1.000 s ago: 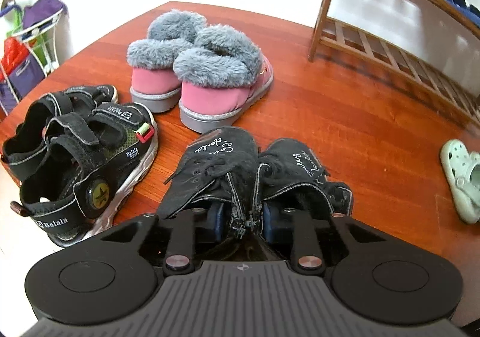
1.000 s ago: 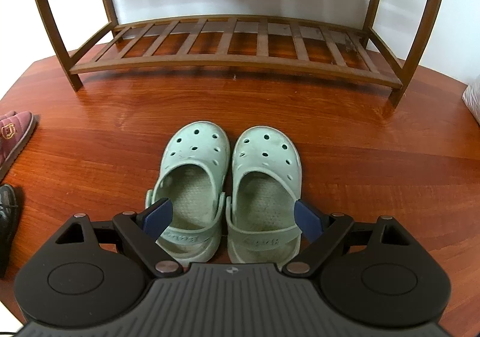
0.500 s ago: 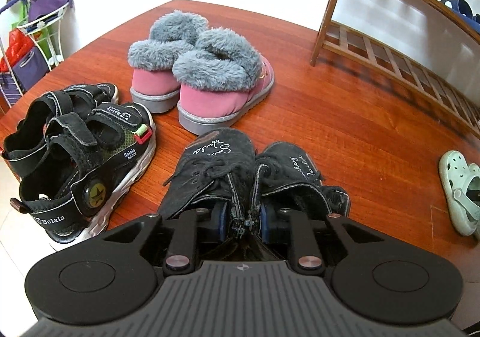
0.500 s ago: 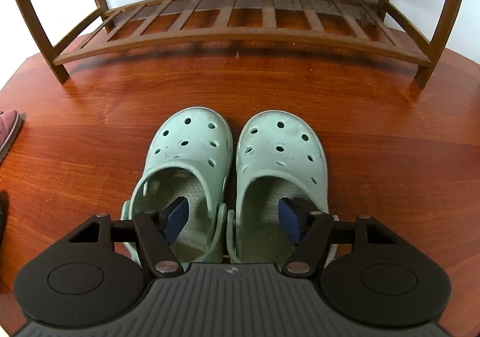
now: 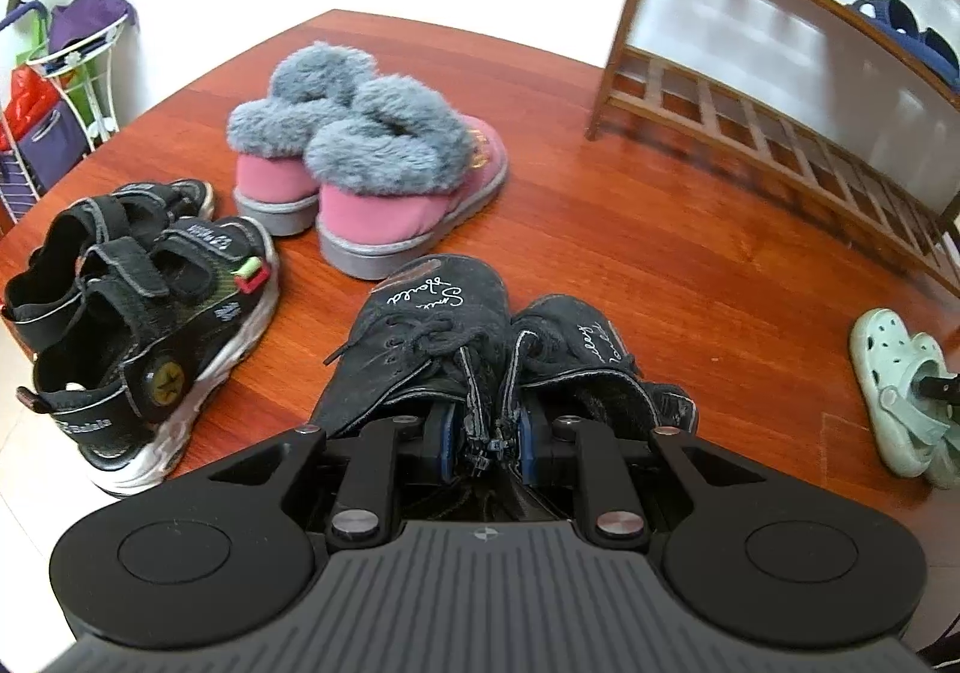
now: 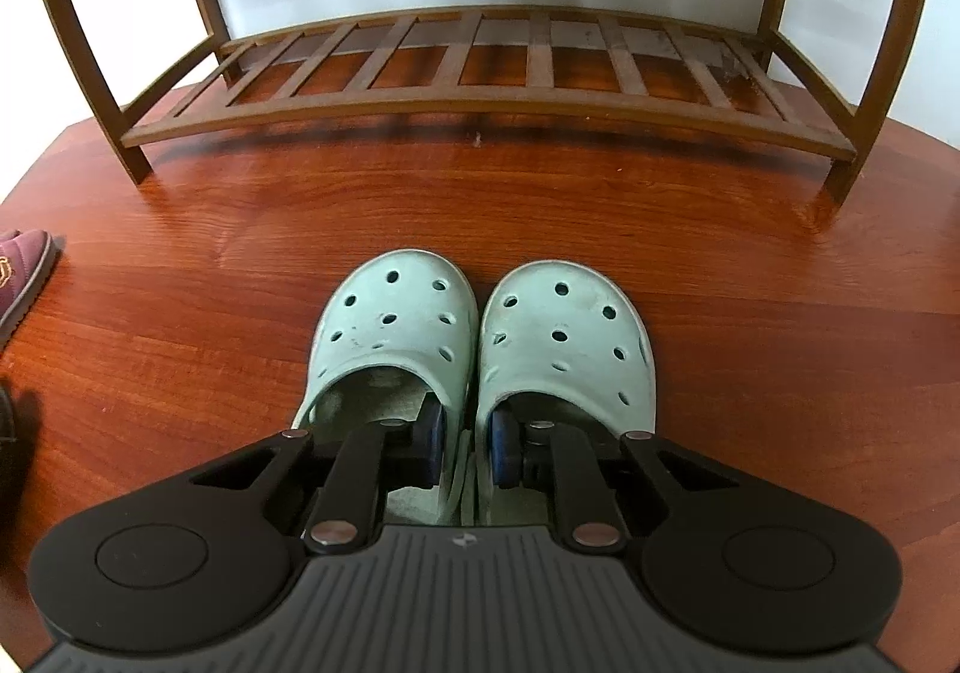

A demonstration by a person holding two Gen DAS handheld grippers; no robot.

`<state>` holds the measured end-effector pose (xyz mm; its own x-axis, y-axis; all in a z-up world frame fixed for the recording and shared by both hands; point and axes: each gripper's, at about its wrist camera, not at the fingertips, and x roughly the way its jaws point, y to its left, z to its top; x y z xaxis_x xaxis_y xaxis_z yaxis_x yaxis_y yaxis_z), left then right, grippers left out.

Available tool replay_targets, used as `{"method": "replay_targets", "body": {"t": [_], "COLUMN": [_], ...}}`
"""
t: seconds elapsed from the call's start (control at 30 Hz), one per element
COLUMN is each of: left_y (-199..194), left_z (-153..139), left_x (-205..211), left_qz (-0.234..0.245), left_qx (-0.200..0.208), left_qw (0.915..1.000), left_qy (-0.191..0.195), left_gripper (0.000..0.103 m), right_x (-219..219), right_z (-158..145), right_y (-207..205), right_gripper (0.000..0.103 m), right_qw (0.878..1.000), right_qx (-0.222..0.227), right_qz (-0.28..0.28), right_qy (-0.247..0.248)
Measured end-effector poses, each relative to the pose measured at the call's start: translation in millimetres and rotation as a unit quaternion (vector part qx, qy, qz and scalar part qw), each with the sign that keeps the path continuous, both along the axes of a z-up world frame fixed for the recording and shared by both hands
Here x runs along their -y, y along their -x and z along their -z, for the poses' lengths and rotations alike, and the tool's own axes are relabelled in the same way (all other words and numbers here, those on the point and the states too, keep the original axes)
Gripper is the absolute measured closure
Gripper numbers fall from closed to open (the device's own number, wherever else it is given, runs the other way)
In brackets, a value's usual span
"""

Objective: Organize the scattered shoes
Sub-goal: 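Carry both pairs onto the bottom rack shelf and open both tools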

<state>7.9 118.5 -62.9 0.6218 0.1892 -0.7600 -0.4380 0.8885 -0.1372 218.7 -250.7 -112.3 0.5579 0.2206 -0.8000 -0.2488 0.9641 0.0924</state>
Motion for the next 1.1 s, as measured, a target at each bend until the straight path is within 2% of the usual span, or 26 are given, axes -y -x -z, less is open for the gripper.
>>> {"method": "replay_targets", "body": {"t": [0.3, 0.57, 0.87, 1.1], "left_y": [-26.4, -80.4, -153.5, -211.4], "left_z": [-10.3, -25.9, -35.8, -39.4], "left_x": [40.7, 94.8, 166.2, 213.9], "left_qz": [0.031, 0.080, 0.105, 0.106], "left_qx": [0.012, 0.038, 0.067, 0.088], "left_qw": [0.9994, 0.9959, 0.9912, 0.9887], "left_qy": [0.013, 0.020, 0.043, 0.061], "left_gripper": [0.081, 0.082, 0.082, 0.082], "right_x": [40.6, 76.5, 114.3, 136.0], "right_z": [-22.9, -40.8, -55.9, -62.1], "right_y": [2.1, -12.3, -58.5, -105.7], "right_gripper": [0.088, 0.088, 0.088, 0.088], "right_qw": [1.000, 0.999, 0.998, 0.997], "right_qx": [0.016, 0.032, 0.051, 0.059], "right_qz": [0.012, 0.022, 0.031, 0.030], "right_qy": [-0.013, -0.021, -0.031, -0.035]}}
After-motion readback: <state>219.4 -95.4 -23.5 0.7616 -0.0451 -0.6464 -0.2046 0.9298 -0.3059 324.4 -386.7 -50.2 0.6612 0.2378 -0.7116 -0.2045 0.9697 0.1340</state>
